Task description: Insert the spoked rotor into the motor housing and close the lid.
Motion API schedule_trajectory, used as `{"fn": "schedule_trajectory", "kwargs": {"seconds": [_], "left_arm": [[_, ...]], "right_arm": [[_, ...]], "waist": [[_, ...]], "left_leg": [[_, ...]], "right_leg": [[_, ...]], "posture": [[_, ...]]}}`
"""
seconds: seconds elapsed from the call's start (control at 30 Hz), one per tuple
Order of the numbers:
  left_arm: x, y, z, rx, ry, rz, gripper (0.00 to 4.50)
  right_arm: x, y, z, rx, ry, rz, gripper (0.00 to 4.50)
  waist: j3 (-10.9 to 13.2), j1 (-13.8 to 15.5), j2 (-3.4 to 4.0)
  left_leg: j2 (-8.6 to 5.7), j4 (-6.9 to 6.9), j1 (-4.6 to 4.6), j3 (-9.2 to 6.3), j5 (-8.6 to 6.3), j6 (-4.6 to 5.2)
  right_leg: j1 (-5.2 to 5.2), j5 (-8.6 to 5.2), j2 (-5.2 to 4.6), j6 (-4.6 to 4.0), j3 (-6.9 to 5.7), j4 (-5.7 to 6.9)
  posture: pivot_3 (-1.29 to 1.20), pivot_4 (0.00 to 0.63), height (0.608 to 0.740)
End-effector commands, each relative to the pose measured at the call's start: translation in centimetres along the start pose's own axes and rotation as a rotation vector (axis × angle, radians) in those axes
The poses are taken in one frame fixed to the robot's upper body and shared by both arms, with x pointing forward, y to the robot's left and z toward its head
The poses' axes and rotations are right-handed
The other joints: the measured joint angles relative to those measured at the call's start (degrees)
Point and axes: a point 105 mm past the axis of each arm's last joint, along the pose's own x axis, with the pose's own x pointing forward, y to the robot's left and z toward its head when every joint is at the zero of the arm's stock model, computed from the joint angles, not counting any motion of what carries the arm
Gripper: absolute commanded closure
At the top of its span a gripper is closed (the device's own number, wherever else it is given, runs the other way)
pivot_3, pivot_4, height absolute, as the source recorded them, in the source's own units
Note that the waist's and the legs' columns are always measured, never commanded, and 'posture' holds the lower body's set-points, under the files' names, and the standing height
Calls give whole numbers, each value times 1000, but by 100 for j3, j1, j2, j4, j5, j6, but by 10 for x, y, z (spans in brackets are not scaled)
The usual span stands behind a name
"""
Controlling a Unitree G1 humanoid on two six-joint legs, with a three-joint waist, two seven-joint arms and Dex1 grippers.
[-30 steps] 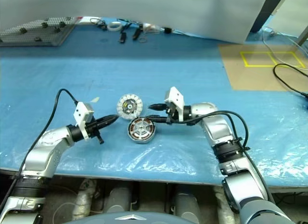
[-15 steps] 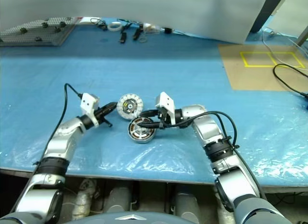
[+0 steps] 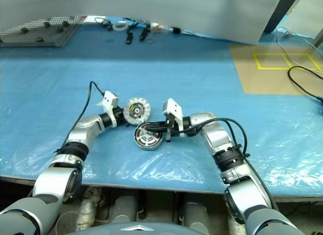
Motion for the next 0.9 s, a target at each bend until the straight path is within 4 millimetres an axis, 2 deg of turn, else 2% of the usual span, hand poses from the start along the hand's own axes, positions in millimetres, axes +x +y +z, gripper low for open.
{"fn": "schedule_trajectory", "kwargs": {"seconds": [0.03,0.27,0.47,0.57,0.7,0.9], "left_arm": [[1,1,24,42,-30,-58,4500],[6,-11,33,73,-19,-176,4500],[11,-35,30,139,15,-331,4500],[13,-45,39,178,0,-397,4500],[18,-51,53,193,-28,-428,4500],[23,-58,53,199,-19,-465,4500]], "right_arm": [[-1,7,7,-17,-16,29,4472],[-7,12,-1,31,-14,25,4472],[-19,19,-9,45,13,14,4472],[-30,25,-14,48,34,15,4472],[-43,31,-14,56,38,-2,4472],[-55,32,-14,52,48,-39,4472]], "waist": [[0,11,0],[1,50,-1],[4,138,-6],[5,163,-9],[8,162,-13],[8,146,-13]], "left_leg": [[0,1,0,0,0,0],[-2,2,1,0,0,0],[-2,1,-1,0,0,0],[-2,1,-1,0,0,0],[-3,1,0,0,0,0],[-3,-1,2,0,0,0]], "right_leg": [[0,-2,-1,-4,0,2],[1,-10,-4,-17,1,1],[-1,-9,-4,-15,0,0],[0,-11,-5,-18,-1,0],[1,-10,-6,-16,0,-2],[2,-6,-5,-10,0,-3]], "posture": [[0,150,740],[0,150,740],[0,150,740],[0,150,740],[0,150,740],[0,150,740]]}}
